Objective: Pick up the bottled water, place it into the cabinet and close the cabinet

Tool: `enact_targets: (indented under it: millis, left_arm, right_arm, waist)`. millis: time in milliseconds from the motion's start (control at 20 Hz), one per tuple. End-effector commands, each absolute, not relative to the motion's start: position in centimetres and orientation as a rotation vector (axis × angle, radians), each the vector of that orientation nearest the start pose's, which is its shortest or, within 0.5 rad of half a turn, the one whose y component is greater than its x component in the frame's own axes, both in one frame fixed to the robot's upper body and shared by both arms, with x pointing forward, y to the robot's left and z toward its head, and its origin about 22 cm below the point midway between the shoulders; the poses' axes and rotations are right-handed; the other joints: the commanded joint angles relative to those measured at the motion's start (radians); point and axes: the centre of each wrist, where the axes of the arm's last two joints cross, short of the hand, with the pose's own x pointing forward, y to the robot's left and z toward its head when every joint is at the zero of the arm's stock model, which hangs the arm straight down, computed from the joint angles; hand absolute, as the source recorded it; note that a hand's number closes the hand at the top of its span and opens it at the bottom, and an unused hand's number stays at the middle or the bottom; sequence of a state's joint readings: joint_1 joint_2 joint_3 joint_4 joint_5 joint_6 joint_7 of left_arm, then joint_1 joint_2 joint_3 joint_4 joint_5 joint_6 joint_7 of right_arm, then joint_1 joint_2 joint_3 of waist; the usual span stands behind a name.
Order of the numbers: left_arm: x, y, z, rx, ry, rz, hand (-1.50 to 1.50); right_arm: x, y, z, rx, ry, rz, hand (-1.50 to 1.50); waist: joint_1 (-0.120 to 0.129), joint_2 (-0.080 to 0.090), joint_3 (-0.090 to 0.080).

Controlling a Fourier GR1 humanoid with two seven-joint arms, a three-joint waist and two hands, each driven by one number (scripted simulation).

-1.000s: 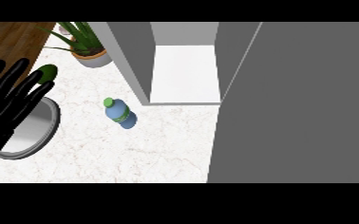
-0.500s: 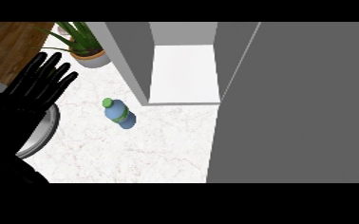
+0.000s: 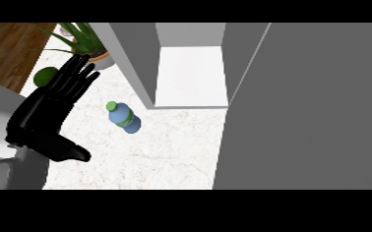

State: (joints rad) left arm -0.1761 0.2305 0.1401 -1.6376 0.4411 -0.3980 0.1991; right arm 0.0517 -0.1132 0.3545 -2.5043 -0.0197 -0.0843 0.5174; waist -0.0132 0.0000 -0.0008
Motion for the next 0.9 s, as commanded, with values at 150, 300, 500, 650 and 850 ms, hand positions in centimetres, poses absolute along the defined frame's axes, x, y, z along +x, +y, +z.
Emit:
enact_targets:
  millis: [150, 300, 500, 650, 850]
  left_arm:
    - [28.7, 31.0, 2.6, -0.398, -1.598, -0.243, -1.50]
    - [29.7, 30.0, -0.3, -0.391, -1.589, -0.225, -1.50]
    - [29.9, 29.6, -2.3, -0.395, -1.577, -0.213, -1.50]
    - [30.7, 28.4, -3.9, -0.382, -1.583, -0.223, -1.50]
    - [29.6, 30.6, -6.1, -0.354, -1.565, -0.209, -1.50]
  right_arm:
    - [10.6, -19.9, 21.4, 0.258, -1.955, 0.197, -1.50]
    - [8.9, -19.5, 20.9, 0.313, -1.945, 0.196, -1.50]
    - [8.8, -19.6, 21.4, 0.286, -1.947, 0.215, -1.50]
    - [10.1, -19.1, 21.5, 0.294, -1.956, 0.224, -1.50]
    - [9.0, -19.6, 21.5, 0.293, -1.966, 0.235, -1.50]
  waist:
    - [0.004, 0.001, 0.000]
    - [-0.012, 0.000, 0.000]
    - [-0.004, -0.001, 0.000]
    - [-0.003, 0.001, -0.001]
    - [-0.006, 0.000, 0.000]
